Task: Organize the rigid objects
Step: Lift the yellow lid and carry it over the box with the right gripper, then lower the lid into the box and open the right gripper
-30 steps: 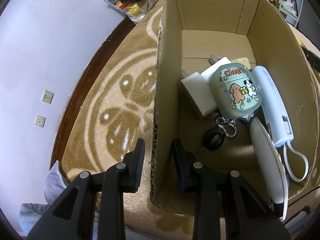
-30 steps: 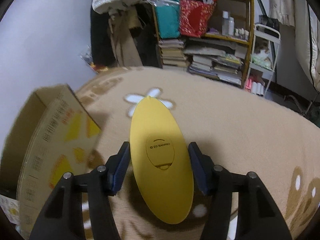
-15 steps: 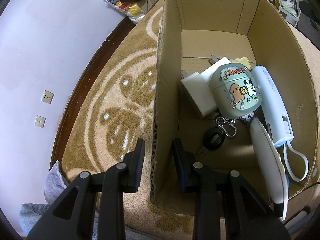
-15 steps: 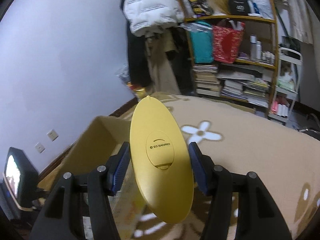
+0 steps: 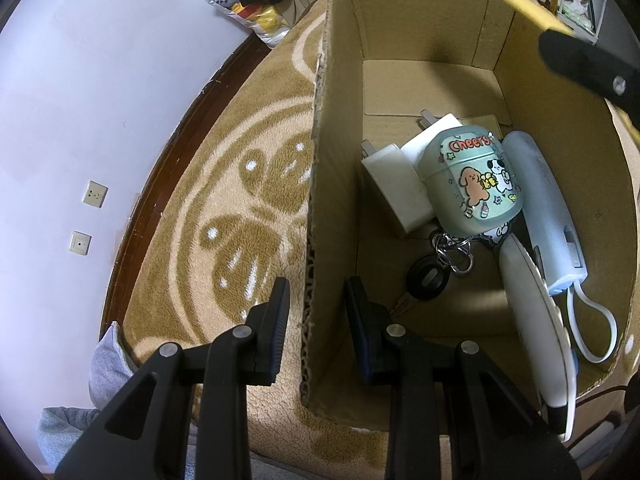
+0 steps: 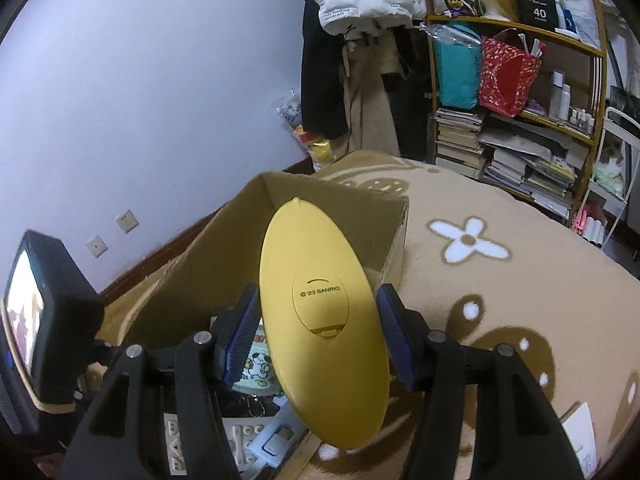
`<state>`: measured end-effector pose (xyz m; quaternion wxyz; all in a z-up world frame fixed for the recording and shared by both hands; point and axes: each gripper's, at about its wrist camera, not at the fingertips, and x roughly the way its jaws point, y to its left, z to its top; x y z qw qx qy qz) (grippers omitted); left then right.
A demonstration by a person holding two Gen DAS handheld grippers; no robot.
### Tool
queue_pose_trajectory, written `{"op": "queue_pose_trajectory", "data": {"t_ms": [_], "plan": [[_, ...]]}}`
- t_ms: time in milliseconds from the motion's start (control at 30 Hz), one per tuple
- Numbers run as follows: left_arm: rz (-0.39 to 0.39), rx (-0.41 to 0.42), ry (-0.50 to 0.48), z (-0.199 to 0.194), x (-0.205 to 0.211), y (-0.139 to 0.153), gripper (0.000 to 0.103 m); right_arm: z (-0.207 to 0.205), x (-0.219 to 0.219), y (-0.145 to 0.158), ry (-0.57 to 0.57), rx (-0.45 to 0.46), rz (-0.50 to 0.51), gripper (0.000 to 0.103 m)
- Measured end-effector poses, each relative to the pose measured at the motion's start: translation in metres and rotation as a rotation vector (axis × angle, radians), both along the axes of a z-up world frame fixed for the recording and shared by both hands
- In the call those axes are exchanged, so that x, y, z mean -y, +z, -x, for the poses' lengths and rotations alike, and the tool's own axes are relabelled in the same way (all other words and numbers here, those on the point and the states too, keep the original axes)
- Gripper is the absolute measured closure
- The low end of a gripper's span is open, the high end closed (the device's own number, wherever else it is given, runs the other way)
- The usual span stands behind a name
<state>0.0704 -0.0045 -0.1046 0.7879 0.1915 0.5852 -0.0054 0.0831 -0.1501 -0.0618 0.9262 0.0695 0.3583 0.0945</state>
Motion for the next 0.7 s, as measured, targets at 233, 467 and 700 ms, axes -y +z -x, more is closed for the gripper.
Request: {"op": "queue_pose_trajectory", "data": {"t_ms": [233, 467, 700], "plan": [[0.001, -0.002, -0.002, -0.0005, -0.0008, -0.0004, 0.074, 0.0022, 0.0051, -0.0005, 0.002, -0.010, -0.027, 0.040], [0.000, -0.002, -0.003, -0.0006, -0.0008, -0.0004, 0.074, 0.0007, 0.0037, -0.0003, 0.006, -0.017, -0.010, 0.040], [0.000, -0.002, -0.003, -0.0007, -0.0009, -0.0006, 0.074, 0.0012, 0.0036, -0.0005, 0.007, -0.015, -0.009, 0.040]]}}
